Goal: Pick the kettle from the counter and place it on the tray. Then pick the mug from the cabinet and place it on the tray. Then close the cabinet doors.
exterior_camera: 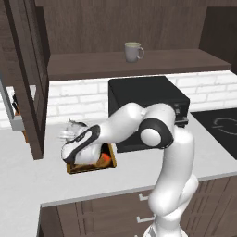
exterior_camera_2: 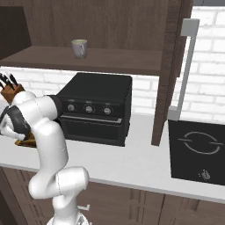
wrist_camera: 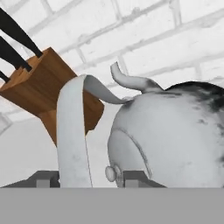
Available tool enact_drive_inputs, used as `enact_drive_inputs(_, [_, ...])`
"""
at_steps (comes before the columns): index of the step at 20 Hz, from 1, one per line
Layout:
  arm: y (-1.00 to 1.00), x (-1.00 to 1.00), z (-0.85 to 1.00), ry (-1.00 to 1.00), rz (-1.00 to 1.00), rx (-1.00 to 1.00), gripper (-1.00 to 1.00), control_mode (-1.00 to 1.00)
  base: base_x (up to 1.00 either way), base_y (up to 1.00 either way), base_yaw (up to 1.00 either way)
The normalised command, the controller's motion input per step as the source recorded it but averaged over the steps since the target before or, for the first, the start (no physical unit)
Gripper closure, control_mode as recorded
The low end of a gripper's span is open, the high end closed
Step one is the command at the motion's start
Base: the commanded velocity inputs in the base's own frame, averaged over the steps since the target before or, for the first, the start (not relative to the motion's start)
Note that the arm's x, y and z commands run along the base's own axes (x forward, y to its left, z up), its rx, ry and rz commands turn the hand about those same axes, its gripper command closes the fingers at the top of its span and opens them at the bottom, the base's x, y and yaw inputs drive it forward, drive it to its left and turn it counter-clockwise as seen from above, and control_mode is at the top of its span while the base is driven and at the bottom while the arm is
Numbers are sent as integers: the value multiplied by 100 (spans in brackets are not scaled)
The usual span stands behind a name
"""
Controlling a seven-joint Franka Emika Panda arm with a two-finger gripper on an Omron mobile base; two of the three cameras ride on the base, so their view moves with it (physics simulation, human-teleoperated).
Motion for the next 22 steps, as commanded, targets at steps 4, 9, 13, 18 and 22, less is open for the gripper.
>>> enact_drive_inputs(4, [-22,18,57,0,-20,-3,-100,-100,0,0,0])
enact_drive_inputs(9, [-9,31,66,2,-24,-4,-100,-100,0,0,0])
enact_drive_inputs(13, [2,10,62,20,-28,0,-100,-100,0,0,0])
enact_drive_inputs(18, [6,-5,77,25,-23,-1,-100,-100,0,0,0])
enact_drive_inputs(22, [6,-30,78,27,-23,0,-100,-100,0,0,0])
